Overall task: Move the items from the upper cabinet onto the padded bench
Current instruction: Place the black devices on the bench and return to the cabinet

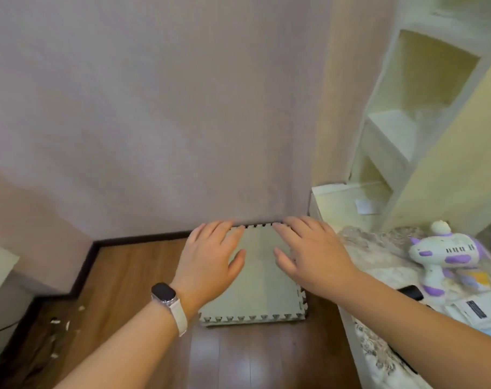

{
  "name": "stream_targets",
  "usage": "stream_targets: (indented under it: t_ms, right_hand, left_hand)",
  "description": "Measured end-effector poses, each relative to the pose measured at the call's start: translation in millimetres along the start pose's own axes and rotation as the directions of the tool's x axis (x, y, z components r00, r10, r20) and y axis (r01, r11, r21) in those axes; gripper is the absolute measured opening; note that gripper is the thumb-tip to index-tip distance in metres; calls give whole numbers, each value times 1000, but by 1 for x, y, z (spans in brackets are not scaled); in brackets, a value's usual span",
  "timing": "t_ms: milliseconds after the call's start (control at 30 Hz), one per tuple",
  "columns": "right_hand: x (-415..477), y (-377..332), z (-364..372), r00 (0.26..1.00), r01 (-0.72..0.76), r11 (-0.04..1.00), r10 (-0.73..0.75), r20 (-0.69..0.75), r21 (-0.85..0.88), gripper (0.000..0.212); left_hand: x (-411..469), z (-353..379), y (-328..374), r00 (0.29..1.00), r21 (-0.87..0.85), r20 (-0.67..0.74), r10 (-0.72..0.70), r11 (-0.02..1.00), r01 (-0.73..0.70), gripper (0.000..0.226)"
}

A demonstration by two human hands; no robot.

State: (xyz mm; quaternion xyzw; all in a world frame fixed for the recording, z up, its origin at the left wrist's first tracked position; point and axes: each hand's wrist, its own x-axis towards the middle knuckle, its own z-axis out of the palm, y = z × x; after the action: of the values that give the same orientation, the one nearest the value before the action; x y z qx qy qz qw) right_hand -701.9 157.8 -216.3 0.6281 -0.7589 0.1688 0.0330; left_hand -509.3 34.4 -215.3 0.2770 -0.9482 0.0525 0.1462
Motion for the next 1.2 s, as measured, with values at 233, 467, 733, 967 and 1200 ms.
stream_targets:
  t_ms: [233,467,733,967,1200]
  right_hand:
    - [70,-134,3,977,196,980,-191,-93,41,48]
    - [118,-289,31,915,388,921,-380,-135,40,49]
    - [145,-430,65,813,582,811,-577,-84,63,51]
    - [189,-502,89,685,729,683,-723,-91,55,49]
    - [266,-555,135,617,787,606,-777,-124,118,51]
  left_hand:
    - [-81,-60,-111,969,30,-100,-224,973,228,42]
    - [-172,-113,-228,897,31,-253,-361,924,381,40]
    - [-277,-150,-319,777,51,-270,-568,798,601,44]
    - [-323,-156,-366,688,95,-281,-669,694,714,42]
    - [-319,-150,-431,608,125,-306,-733,602,789,39]
